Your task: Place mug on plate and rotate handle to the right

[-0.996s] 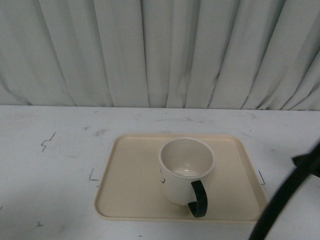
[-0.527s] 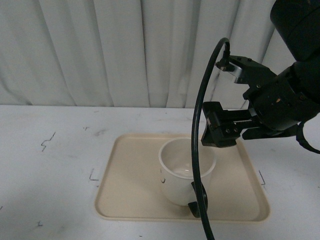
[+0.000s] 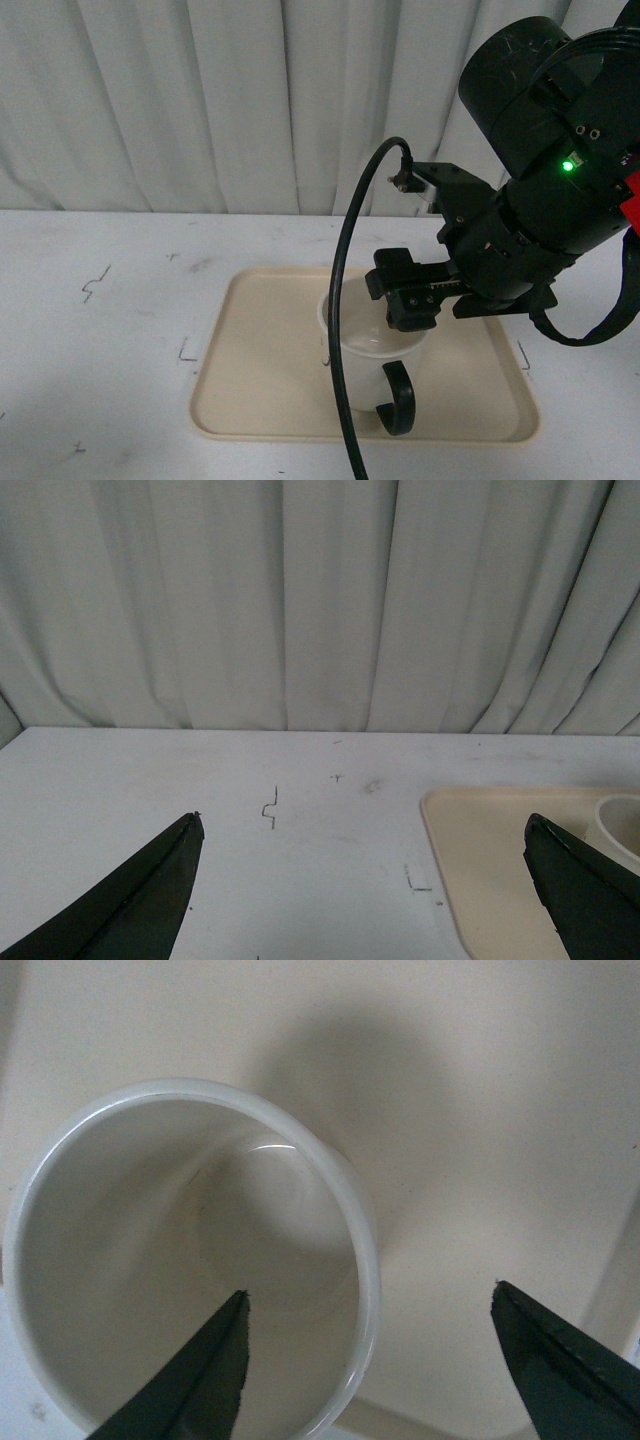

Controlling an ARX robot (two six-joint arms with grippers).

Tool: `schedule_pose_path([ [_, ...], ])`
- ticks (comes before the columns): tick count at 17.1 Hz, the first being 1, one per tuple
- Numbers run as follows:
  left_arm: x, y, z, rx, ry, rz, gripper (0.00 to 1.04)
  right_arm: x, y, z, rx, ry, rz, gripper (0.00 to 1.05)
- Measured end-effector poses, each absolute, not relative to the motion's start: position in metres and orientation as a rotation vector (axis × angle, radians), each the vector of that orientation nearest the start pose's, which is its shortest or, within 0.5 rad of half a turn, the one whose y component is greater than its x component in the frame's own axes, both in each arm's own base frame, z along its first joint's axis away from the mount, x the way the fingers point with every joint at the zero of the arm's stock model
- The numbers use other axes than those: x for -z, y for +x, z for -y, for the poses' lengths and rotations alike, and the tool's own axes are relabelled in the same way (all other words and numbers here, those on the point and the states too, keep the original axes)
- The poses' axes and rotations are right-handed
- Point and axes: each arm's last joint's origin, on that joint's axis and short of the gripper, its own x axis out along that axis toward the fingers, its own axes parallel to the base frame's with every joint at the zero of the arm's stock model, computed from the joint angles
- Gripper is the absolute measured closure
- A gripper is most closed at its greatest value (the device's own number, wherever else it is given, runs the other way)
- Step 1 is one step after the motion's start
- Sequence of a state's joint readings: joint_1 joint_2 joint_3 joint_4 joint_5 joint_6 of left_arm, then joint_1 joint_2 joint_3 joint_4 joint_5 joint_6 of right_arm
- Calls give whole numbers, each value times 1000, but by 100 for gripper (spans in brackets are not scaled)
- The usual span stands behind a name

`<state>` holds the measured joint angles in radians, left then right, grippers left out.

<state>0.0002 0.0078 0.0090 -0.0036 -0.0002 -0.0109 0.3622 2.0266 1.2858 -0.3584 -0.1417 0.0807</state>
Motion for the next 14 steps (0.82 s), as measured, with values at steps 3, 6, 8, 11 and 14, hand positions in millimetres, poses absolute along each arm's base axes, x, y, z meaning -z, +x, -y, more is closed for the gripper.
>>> schedule_pose_path([
  [3,-166,98,0,-1,-11,-2,7,-129,373,-148,-393,-56,-1136,62],
  [6,-166,98,0,0,-11,-2,7,-128,371,-147,-393,-71,-1159,95],
  [8,-166,98,0,-1,-11,-2,7,-139,377,-139,-431,-103,-1160,102],
  [11,-166,98,0,0,-11,-3,7,-162,387,-121,-581,-328,-1082,102],
  [14,-166,98,0,0,-11,-2,7,-171,429,-145,-1179,-834,-899,102],
])
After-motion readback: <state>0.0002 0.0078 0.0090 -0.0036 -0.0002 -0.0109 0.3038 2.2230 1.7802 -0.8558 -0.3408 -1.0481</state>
